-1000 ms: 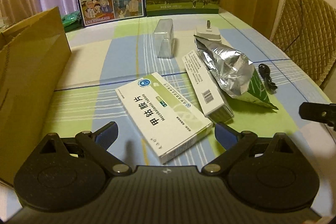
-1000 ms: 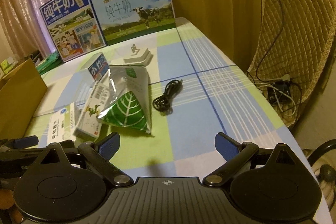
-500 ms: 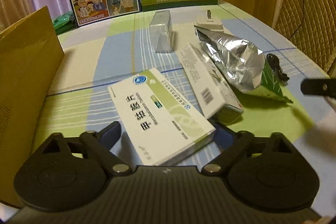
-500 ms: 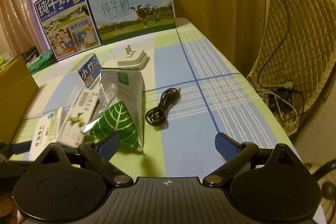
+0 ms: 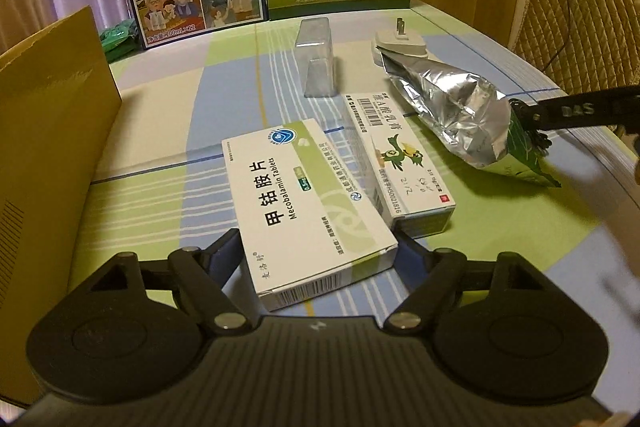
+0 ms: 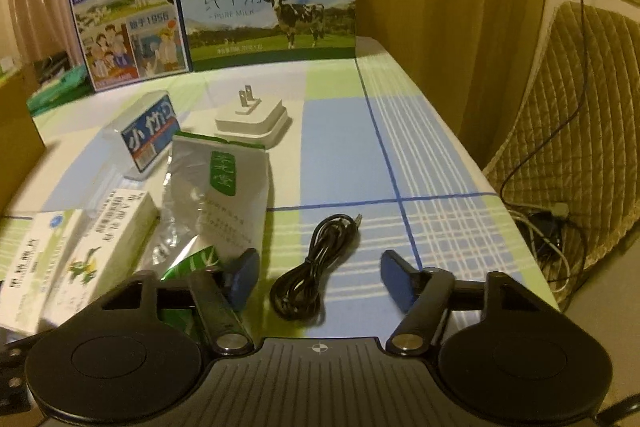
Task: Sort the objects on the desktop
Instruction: 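Close left gripper on the white medicine box while right gripper grasps the black cable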
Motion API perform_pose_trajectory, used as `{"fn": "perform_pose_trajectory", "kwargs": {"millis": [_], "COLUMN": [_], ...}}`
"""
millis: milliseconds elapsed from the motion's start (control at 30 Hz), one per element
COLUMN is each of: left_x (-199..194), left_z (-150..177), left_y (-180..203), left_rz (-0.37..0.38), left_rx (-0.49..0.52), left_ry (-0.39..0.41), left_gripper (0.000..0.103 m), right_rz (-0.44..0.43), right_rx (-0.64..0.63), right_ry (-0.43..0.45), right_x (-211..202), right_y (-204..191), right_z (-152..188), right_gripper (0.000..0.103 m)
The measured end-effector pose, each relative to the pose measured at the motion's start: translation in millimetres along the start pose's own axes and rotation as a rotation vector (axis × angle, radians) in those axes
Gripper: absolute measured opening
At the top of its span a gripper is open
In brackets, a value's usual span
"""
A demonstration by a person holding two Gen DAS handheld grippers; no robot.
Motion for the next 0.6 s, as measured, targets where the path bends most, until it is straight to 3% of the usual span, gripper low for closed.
{"fn": "perform_pose_trajectory", "kwargs": {"millis": [167, 267, 400, 600], "left_x": [0.2, -0.2, -4.7, -36.7], "left_z": [0.2, 0.2, 1.5, 20.1], "left_y": [-0.1, -0.1, -2.2, -1.2], "left_rz": [0.000, 0.001, -0.004, -0.004], "left_rx": [0.001, 0.001, -0.004, -0.020], "left_ry": [0.001, -0.001, -0.009, -0.025], "left_gripper": [0.078, 0.077, 0.076, 0.075], "right_rz": [0.008, 0.017, 0.002, -0.011], "right_rx": [-0.063, -0.091, -0.092, -0.012], "right_ry": [-0.022, -0.024, -0.042, -0.067], "right_x": [9.7, 4.8, -14.7, -76.0], "right_y": [-7.4, -13.3, -16.6, -20.6], "right_z": [6.0, 8.4, 18.7, 50.4], "right_gripper": [0.040, 0.009, 0.008, 0.008]}}
Point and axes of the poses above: each gripper's, at about its wrist camera, not at the fingertips, and x roughly the way its jaws point, y to its right, z to its underside, the point moved 2 cm from there along x, roughly the way its jaws point, and after that the axes turned 10 degrees about y, right-handed, at the moved point
